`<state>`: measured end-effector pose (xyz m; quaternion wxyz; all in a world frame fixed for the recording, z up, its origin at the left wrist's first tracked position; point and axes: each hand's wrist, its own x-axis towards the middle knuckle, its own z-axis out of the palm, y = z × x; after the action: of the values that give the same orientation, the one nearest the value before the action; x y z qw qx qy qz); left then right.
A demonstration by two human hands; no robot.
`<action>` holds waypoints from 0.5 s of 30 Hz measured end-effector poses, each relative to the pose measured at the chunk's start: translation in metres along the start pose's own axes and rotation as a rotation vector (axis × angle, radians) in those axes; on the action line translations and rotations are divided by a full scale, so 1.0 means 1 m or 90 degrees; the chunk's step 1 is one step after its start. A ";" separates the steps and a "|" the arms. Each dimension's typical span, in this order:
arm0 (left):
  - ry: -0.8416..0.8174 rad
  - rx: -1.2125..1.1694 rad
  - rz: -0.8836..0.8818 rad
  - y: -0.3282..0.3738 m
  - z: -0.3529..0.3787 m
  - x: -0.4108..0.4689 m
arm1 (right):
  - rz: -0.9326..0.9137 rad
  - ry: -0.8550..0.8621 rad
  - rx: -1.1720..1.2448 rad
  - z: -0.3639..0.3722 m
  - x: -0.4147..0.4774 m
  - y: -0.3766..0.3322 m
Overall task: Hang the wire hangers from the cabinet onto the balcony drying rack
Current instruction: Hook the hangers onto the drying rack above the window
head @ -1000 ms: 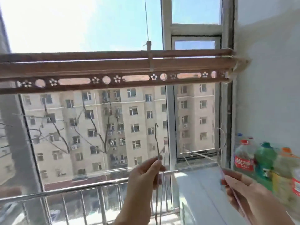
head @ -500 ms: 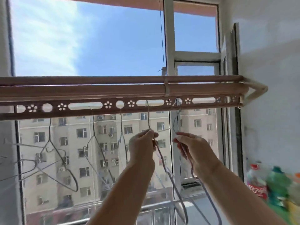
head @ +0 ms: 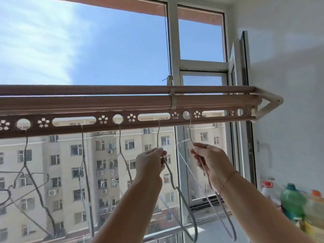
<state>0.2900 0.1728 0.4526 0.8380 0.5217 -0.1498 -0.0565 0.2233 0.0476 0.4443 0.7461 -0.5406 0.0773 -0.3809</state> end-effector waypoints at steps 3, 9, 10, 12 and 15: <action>-0.006 0.005 -0.001 -0.003 -0.002 0.001 | 0.013 0.006 -0.020 -0.002 0.005 0.006; -0.017 0.018 0.003 -0.010 -0.009 -0.002 | 0.059 -0.010 -0.030 -0.004 0.011 0.010; -0.024 0.019 0.003 -0.013 -0.012 -0.004 | 0.056 -0.014 -0.031 -0.006 0.011 0.009; -0.042 0.028 0.010 -0.019 -0.018 -0.008 | 0.051 -0.024 -0.036 -0.010 0.011 0.010; -0.065 0.047 0.035 -0.029 -0.027 -0.018 | 0.054 -0.030 -0.056 -0.019 0.008 0.014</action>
<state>0.2837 0.1878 0.4122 0.8106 0.5445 -0.2085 -0.0546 0.2257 0.0305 0.4268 0.7384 -0.5781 0.0993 -0.3327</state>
